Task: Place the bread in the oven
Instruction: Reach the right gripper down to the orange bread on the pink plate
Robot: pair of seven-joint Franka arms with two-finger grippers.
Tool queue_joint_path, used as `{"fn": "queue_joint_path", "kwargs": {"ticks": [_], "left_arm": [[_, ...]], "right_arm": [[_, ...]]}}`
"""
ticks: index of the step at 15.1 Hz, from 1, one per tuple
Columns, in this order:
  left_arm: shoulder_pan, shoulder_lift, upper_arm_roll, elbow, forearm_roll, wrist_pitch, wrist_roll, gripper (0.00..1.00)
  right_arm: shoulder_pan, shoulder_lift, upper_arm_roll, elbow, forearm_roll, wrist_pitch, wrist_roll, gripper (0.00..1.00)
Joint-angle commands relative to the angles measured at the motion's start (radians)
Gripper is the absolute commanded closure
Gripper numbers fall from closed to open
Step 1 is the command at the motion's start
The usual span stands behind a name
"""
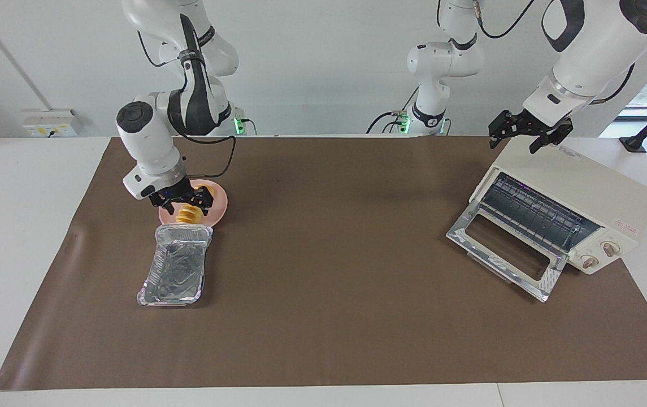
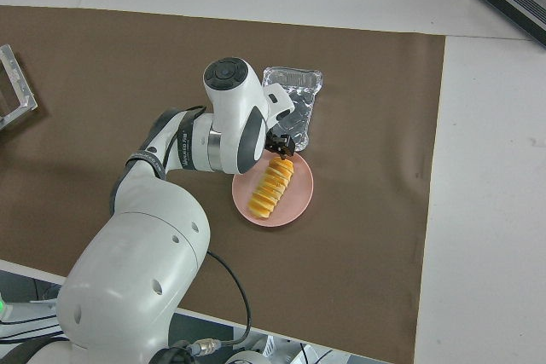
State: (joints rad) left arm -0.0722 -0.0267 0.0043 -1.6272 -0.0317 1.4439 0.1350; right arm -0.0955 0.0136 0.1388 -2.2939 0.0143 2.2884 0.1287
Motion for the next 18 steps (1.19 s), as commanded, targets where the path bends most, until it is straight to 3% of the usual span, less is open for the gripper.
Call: {"fn": "queue_joint_path", "kwargs": {"ticks": [1,7,15,16,18], "left_arm": [[0.005,-0.010,-0.001,0.004,0.015,-0.017,0.002,0.00],[0.005,-0.010,-0.001,0.004,0.015,-0.019,0.002,0.00],[0.005,-0.010,-0.001,0.004,0.015,-0.019,0.002,0.00],[0.005,-0.010,-0.001,0.004,0.015,-0.017,0.002,0.00],[0.005,-0.010,-0.001,0.004,0.015,-0.017,0.002,0.00]], "right_arm": [[0.014,-0.026,0.005,-0.041,0.009,0.006,0.081,0.00],[0.013,-0.058,0.005,-0.120,0.010,0.006,0.275,0.00],[-0.020,-0.089,0.004,-0.177,0.010,-0.038,0.241,0.00],[-0.021,-0.092,0.004,-0.179,0.010,-0.034,0.241,0.01],[-0.021,-0.092,0.004,-0.193,0.010,-0.012,0.241,0.18]]}}
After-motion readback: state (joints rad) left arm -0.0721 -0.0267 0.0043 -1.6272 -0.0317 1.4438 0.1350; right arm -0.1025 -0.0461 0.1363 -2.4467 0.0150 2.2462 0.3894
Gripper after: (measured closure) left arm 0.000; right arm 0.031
